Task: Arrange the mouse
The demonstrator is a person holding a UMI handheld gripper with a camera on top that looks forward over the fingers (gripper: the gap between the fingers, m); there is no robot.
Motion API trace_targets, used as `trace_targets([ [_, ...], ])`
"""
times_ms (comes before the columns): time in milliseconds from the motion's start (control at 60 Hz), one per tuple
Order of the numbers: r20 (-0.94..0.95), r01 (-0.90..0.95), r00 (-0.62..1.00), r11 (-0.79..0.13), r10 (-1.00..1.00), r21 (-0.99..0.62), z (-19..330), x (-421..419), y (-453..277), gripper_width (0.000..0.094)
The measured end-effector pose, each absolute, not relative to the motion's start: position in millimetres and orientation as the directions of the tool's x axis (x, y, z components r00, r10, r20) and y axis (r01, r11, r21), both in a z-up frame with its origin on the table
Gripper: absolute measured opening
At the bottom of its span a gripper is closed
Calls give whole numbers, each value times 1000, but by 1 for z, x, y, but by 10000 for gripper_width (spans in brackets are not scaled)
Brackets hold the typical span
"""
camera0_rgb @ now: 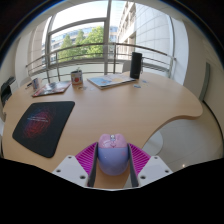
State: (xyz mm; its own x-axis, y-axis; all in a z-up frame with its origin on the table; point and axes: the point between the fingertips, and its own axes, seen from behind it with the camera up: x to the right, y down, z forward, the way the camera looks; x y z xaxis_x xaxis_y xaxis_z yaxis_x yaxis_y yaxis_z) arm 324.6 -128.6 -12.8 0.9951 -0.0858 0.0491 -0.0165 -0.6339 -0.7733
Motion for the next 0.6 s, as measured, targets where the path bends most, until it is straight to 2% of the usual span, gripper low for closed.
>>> trace_targets([
  [100, 87, -8, 989, -640, -117, -768, -9, 329, -129, 452],
  [183, 88, -32, 982, -615, -165, -788, 15, 332, -127, 450],
  [250, 78, -52, 975, -562, -206, -825, 54, 332, -117, 452],
  [383, 38, -78, 960, -393, -279, -916, 170, 315, -86, 450],
  [467, -4, -90, 961, -302, -276, -949, 228, 279, -70, 451],
  [550, -24, -87, 973, -265, -231, -960, 256, 225, -47, 449],
  [600, -43, -97, 980, -282, -193, -954, 246, 187, -36, 448],
])
